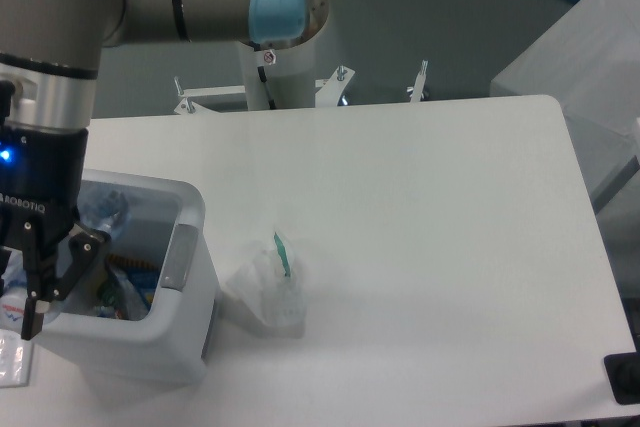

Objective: Place the trash in the trash can
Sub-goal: 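Open the gripper to drop the bottle into the bin, withdraw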

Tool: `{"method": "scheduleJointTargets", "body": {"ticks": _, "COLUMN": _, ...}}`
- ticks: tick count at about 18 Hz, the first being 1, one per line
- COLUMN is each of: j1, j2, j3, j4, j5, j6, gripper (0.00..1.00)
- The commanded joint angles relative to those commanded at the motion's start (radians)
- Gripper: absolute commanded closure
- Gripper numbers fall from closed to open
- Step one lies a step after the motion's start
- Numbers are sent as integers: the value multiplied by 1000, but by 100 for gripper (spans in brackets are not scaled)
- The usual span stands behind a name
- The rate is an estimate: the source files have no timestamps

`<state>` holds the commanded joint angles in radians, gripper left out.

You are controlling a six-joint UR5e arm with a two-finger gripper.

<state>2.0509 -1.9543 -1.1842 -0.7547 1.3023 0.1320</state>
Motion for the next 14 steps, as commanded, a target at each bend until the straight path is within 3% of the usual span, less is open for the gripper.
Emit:
{"method": "scheduleJointTargets", "body": {"ticks": 6, "j1": 80, "j2": 64, "j3": -90, "j4": 0, "j5": -3, "j6": -67, "gripper": 0}}
{"method": "scheduleJointTargets", "body": {"ticks": 9, "j1": 190, "j2": 101, "j3": -138, "j4": -9, "j5": -8, "j6": -69, "gripper": 0}}
{"method": "scheduleJointTargets", "body": {"ticks": 10, "j1": 228, "j2": 113, "j3": -173, "j4": -15, "j5": -3, "j6": -68, "gripper": 0}}
{"method": "scheduleJointTargets", "body": {"ticks": 12, "j1": 323, "j2": 156, "j3": -311, "j4": -21, "j5": -5, "j6": -51, "gripper": 0}}
{"method": "scheduleJointTargets", "body": {"ticks": 14, "j1": 388, "j2": 183, "j3": -449, "j4": -18, "j5": -5, "j6": 80, "gripper": 0}}
